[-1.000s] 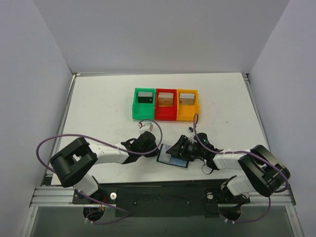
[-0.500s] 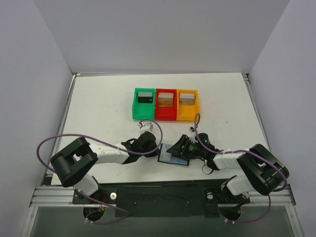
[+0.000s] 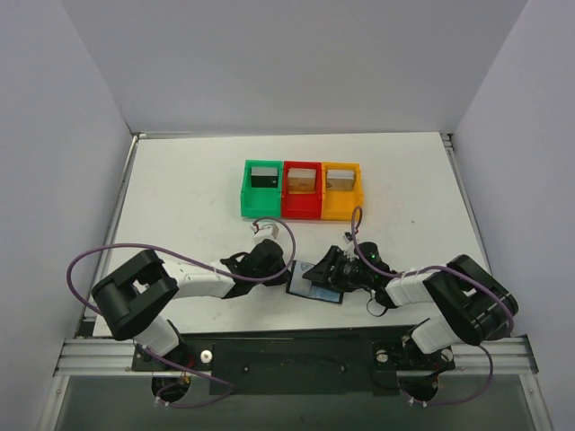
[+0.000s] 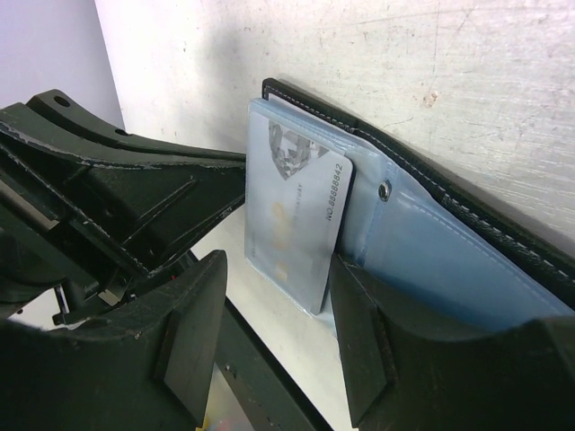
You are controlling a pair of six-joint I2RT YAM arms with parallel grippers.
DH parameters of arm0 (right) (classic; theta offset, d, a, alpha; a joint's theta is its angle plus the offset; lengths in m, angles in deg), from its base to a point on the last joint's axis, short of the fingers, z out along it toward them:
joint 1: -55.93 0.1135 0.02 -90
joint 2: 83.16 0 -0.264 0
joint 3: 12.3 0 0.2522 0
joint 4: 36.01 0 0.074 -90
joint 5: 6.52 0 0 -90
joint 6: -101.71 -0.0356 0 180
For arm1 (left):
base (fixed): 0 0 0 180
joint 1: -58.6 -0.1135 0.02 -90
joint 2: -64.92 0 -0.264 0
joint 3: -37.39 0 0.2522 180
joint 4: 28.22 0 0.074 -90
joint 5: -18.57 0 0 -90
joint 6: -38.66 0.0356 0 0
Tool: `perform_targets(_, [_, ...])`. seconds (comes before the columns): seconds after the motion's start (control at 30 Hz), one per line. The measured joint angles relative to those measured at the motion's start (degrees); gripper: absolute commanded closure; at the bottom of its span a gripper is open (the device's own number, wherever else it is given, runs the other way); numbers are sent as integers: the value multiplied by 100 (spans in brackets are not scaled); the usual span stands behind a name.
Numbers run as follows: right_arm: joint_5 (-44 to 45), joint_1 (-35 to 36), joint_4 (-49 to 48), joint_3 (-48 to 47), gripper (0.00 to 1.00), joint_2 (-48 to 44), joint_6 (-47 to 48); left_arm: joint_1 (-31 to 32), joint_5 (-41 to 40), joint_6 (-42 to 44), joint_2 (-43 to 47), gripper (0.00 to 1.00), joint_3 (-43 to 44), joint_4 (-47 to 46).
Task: Take the credit cards out of the card holder
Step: Remove the credit card from the card holder.
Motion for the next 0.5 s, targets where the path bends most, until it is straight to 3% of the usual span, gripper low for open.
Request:
perform_targets(0.4, [-37,-9,-74,-2,54,70,13,24,-76,-48,39,90,-61,-44])
perform_targets(0.5, [-35,-7,-72,-7,54,76,13,31,-116,-96,96,85,-105,-17])
